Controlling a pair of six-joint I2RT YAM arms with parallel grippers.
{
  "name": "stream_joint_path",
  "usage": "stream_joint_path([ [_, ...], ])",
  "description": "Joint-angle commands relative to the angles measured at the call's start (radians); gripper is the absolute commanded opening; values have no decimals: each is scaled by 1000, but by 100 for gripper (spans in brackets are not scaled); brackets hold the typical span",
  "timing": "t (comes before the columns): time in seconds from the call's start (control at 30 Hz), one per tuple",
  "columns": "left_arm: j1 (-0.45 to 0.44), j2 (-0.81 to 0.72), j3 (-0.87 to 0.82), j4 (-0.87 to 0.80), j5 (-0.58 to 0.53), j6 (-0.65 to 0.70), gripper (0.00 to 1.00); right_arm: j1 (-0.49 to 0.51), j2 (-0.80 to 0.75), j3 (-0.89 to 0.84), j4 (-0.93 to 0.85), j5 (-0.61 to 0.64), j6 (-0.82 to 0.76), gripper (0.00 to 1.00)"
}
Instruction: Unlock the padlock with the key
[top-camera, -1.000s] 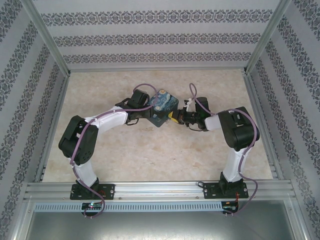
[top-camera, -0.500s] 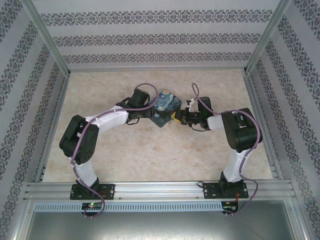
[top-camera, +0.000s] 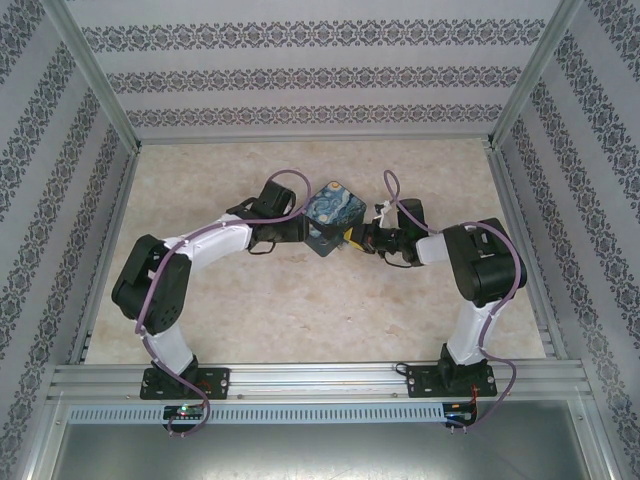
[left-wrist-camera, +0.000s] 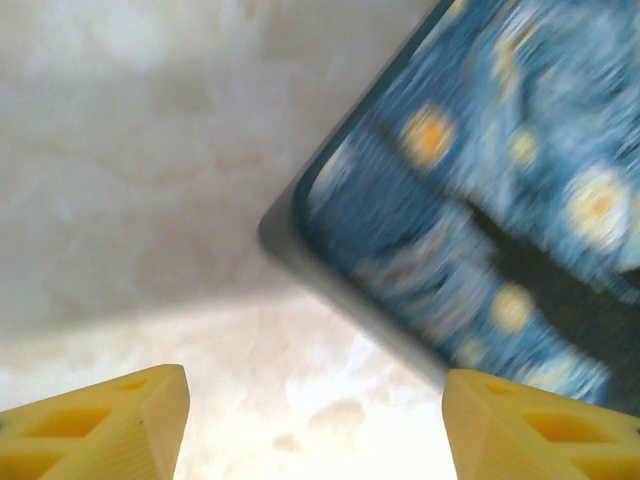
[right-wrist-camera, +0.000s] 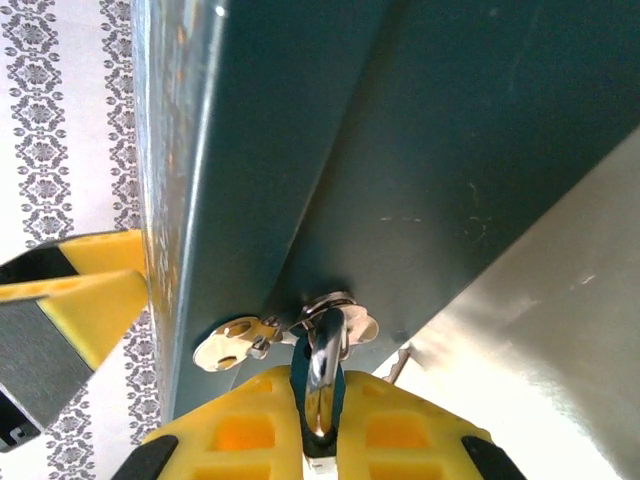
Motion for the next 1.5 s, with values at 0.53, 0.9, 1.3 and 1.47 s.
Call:
stream_joint_path([
  [0.53,-110,-84,-4,-38,-131,-109,77,-43,-44,-55,-14,57,-32,8],
  [0.9,-127,59,146,-59,-180,-105,78,-46,-46,-54,-13,48,-32,6],
  [1.3,-154,173,218,-95,-216,-98,78,-39,-35,-65,8,62,-22,18],
  [1.47,-156,182,217,-96,-211,-104,78,-28,-25,-74,38,77,-8,23],
])
